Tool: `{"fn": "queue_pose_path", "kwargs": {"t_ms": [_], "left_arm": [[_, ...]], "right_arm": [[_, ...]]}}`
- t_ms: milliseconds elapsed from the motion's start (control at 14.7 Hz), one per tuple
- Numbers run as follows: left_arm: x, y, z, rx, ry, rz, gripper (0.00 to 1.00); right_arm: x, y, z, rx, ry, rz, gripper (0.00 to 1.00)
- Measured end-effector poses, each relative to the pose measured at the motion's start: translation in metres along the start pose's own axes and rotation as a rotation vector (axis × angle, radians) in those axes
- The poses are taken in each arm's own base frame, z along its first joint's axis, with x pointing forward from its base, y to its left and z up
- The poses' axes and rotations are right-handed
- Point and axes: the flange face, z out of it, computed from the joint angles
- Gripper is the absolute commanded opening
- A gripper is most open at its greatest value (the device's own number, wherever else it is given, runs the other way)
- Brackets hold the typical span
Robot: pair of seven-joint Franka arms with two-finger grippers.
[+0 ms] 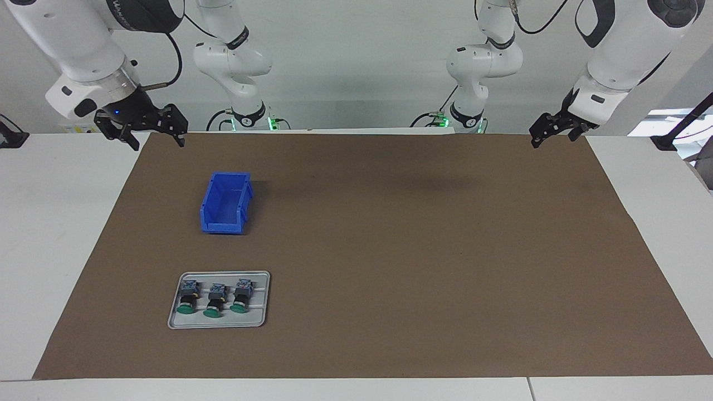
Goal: Place and press button with both arms
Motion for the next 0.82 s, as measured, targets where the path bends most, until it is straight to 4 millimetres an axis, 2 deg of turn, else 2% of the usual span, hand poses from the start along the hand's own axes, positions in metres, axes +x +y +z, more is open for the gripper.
{"fn": "queue_pose_path", "kwargs": {"t_ms": [682, 818], "left_arm": [[-0.0001, 0.0, -0.0001, 0.0, 0.0, 0.001, 1.0], [-0.0001, 0.0, -0.0002, 0.0, 0.0, 0.001, 1.0]], "right_arm": [[-0.0004, -0.0012, 0.0006, 0.0, -0.002, -0.002, 0.99], [0.0063, -0.0034, -0.0017, -0.005, 0.048, -0.008, 0.99]]}}
